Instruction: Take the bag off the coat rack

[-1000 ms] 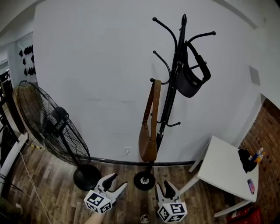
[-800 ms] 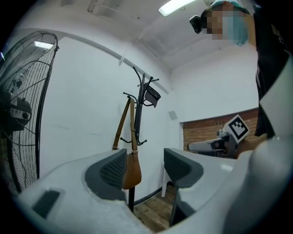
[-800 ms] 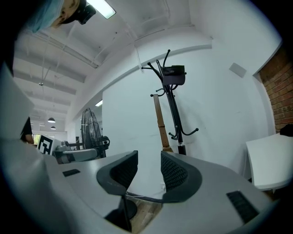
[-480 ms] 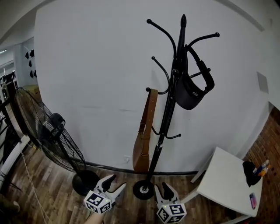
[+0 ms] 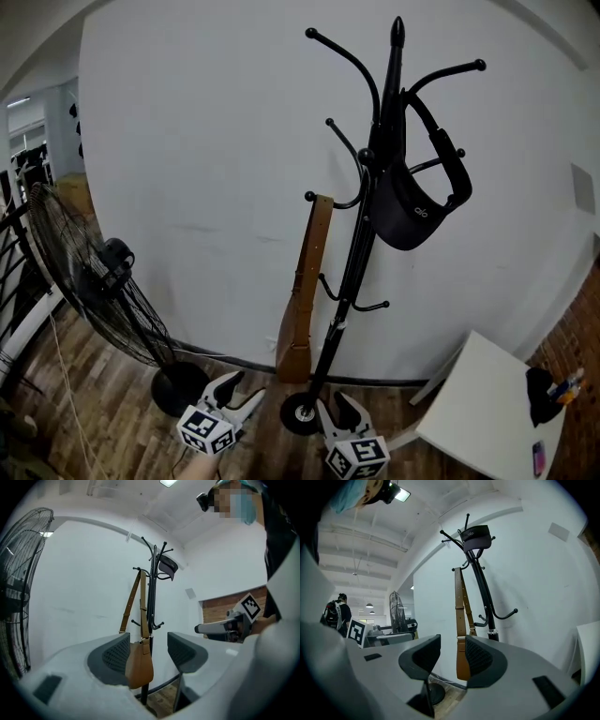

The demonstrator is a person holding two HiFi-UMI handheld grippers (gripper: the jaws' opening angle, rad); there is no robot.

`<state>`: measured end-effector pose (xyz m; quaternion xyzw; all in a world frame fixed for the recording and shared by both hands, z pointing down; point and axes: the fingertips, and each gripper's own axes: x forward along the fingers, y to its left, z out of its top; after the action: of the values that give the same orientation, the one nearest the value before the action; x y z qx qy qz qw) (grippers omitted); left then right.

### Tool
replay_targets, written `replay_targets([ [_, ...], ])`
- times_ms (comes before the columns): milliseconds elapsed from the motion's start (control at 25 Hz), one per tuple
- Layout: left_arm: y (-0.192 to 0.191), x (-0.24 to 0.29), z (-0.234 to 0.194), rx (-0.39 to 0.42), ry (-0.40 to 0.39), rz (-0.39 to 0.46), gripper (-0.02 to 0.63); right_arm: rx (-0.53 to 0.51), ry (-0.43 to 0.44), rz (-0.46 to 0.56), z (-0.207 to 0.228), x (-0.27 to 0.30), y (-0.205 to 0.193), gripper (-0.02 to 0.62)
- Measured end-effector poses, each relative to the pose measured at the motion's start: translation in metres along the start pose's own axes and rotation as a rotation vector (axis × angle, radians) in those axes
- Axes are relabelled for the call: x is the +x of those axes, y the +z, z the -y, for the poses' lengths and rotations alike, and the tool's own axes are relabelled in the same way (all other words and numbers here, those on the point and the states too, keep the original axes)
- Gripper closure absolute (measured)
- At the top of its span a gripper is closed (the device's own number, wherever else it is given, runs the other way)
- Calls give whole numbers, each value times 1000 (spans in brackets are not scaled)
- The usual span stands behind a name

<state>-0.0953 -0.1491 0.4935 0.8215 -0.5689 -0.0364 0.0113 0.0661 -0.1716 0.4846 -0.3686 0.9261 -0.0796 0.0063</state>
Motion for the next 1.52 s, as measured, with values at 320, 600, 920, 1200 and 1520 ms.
replay_targets([
  [320, 2, 27, -10, -2, 19, 3, 364, -48, 68, 25, -3, 27, 21, 446],
  [600, 10, 71, -51, -11, -10, 19, 365, -88, 27, 31, 1, 68, 37, 445],
  [920, 21, 132, -93, 3, -111, 34, 365, -120, -38, 40, 7, 120, 53, 433],
  [1200, 28, 172, -130, -15, -167, 53, 365, -155, -106, 40, 7, 162, 61, 428],
  [1520, 33, 215, -146, -33, -253, 69, 365, -207, -236, 37, 21, 186, 66, 385],
])
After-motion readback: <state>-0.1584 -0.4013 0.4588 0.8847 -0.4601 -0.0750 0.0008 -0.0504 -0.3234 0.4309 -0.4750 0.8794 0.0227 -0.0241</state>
